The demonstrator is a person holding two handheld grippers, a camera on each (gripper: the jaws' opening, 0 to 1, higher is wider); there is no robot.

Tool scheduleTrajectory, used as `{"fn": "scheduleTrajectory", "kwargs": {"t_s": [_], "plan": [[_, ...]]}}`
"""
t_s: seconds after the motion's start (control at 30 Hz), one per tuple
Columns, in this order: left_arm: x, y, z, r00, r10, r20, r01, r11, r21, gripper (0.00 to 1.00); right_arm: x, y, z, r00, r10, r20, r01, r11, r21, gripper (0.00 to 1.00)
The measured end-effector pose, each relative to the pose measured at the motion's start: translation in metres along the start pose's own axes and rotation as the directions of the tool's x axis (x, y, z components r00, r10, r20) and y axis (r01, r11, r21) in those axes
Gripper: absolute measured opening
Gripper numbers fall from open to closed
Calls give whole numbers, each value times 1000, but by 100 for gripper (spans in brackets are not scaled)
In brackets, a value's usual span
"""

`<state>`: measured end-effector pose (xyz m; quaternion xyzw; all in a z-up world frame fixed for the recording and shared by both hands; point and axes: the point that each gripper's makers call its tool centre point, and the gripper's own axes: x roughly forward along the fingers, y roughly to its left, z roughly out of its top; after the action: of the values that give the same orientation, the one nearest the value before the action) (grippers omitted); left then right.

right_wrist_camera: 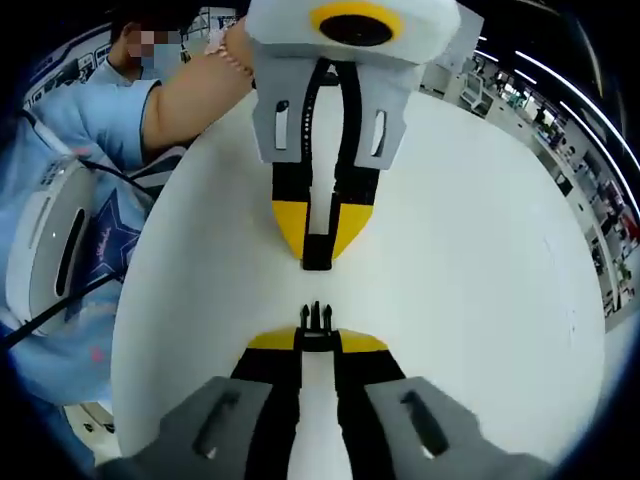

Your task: Snap the two parts of the plastic buckle together until the buckle closes and remains connected.

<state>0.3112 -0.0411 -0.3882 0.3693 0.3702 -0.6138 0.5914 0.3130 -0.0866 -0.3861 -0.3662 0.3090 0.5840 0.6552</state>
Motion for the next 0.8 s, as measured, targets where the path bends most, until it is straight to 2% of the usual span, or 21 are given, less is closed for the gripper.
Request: {"fn": "scheduleTrajectory", "kwargs": {"t_s": [0.23,0.37,0.5,0.8], "plan": [[3,-2,5,1000,9,15,-9,1000,14,10,1,0,3,1000,-3,-5,3,1000,6,11],[4,-3,7,999,21,49,-23,999,45,11,2,2,5,1000,1,4,-2,1000,17,11],[4,-4,11,997,21,80,-26,998,52,18,3,-1,7,1000,2,28,-3,1000,24,12],[-6,-3,11,988,48,145,-57,997,55,18,-7,-5,16,995,-26,92,26,1000,-2,14]]}}
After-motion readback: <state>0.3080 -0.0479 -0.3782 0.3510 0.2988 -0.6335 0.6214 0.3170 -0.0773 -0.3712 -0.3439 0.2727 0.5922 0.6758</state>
